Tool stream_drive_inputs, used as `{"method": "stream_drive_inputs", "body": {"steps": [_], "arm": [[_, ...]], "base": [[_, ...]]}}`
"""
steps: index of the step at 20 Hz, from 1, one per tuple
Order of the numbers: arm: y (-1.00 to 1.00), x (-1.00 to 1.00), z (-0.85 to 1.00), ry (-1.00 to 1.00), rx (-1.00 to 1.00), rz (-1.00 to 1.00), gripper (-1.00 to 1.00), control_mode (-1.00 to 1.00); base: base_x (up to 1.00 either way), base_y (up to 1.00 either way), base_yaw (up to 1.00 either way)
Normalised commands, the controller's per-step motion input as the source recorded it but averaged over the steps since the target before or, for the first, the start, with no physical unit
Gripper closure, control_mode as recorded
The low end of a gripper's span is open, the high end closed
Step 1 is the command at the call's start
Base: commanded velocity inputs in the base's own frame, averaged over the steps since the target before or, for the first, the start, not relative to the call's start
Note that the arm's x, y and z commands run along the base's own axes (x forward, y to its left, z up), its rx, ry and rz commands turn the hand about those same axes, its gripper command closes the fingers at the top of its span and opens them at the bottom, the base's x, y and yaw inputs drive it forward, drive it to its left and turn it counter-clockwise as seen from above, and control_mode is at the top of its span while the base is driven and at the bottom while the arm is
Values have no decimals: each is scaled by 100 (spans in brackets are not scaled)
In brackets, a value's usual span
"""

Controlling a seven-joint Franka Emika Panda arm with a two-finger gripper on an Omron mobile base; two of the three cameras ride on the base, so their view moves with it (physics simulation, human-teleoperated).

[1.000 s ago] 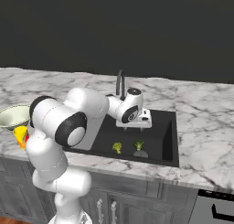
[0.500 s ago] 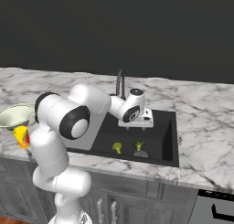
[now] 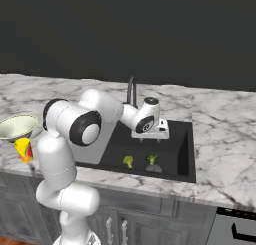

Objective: Remove the broccoli and broccoli from the sink. Then move the bowl and cup from the counter to the sink for washing.

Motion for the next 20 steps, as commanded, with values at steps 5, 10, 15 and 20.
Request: {"method": "stream_drive_inputs", "body": {"steps": [5,10,15,20], "arm": [[-4,16,-10,0,0,0,-100,-100],[-4,14,-10,0,-2,0,-100,-100],[-2,15,-11,0,-3,0,-100,-100],[0,17,-13,0,-1,0,-100,-100]], "base": [[0,0,0],[0,0,0],[0,0,0],[0,0,0]]}}
